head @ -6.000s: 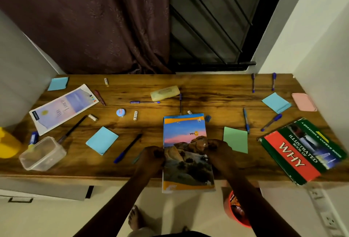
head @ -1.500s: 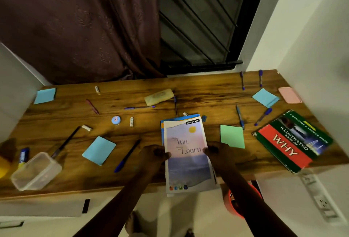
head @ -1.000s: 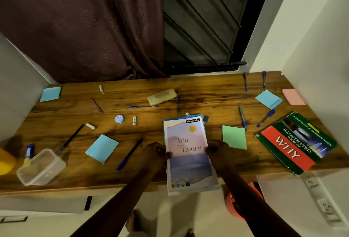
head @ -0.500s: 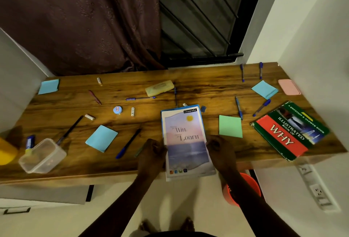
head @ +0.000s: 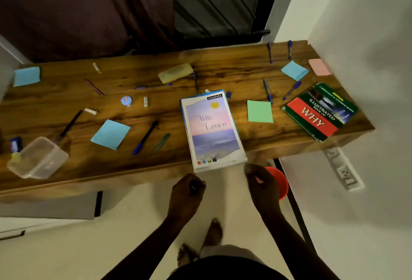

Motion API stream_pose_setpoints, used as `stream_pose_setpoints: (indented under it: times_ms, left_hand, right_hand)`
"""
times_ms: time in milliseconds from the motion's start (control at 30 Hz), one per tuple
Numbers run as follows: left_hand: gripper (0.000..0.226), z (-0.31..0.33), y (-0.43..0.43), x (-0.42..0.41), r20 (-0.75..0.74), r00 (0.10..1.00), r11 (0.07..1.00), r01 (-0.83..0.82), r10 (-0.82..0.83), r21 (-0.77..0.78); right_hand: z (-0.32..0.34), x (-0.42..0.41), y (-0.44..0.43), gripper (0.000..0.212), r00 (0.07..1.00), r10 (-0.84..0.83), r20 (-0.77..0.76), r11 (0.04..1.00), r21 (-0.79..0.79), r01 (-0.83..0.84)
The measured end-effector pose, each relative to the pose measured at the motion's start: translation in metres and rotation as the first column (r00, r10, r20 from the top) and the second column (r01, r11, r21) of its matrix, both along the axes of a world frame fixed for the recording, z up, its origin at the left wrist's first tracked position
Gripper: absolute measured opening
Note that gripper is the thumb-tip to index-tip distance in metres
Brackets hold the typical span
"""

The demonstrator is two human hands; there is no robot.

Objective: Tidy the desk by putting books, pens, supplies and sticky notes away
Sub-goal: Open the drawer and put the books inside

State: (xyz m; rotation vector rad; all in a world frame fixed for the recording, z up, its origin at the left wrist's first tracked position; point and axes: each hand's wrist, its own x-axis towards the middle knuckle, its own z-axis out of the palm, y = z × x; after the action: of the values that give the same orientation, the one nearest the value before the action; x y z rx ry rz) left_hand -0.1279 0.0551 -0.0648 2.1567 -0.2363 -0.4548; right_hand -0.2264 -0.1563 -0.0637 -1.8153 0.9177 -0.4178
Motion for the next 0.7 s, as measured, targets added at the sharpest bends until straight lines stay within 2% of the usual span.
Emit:
stream_pose_setpoints:
  times_ms: [133, 233, 333, 433, 567, 667, 700]
  left_hand:
    - [0.007, -0.012, -0.01, -0.028, -0.165, 0.978, 0.991, 0.131, -0.128, 0.011]
    - [0.004, -0.019, -0.024, -0.042, -0.289, 0.95, 0.993, 0.102, -0.116, -0.062]
    - [0.006, -0.019, -0.048, -0.05, -0.469, 0.883, 0.982, -0.112, 0.028, -0.152]
    - [0.013, -0.022, -0.076, -0.053, -0.637, 0.749, 0.896, -0.394, 0.183, -0.206]
    - [0.025, -0.037, -0.117, -0.051, -0.805, 0.529, 0.685, -0.692, 0.267, -0.227]
    - [0.048, -0.046, -0.153, -0.048, -0.881, 0.386, 0.513, -0.833, 0.273, -0.207]
    - [0.054, -0.049, -0.165, -0.047, -0.896, 0.352, 0.459, -0.865, 0.269, -0.203]
  right_hand:
    - [0.001, -0.033, -0.002, 0.017, 0.999, 0.007, -0.048, 0.998, 0.061, -0.004]
    - [0.003, -0.052, -0.018, 0.028, 0.993, -0.023, -0.113, 0.996, 0.083, 0.033]
    - [-0.005, -0.068, -0.05, 0.032, 0.988, -0.005, -0.151, 0.99, 0.138, 0.026]
    - [0.003, -0.069, -0.083, 0.028, 0.992, -0.062, -0.108, 0.947, 0.306, 0.093]
    - [-0.005, -0.06, -0.136, 0.031, 0.976, -0.194, -0.1, 0.76, 0.614, 0.214]
    - [-0.013, -0.046, -0.173, 0.029, 0.955, -0.259, -0.148, 0.528, 0.806, 0.268]
    - [-0.015, -0.041, -0.184, 0.032, 0.953, -0.266, -0.145, 0.477, 0.84, 0.261]
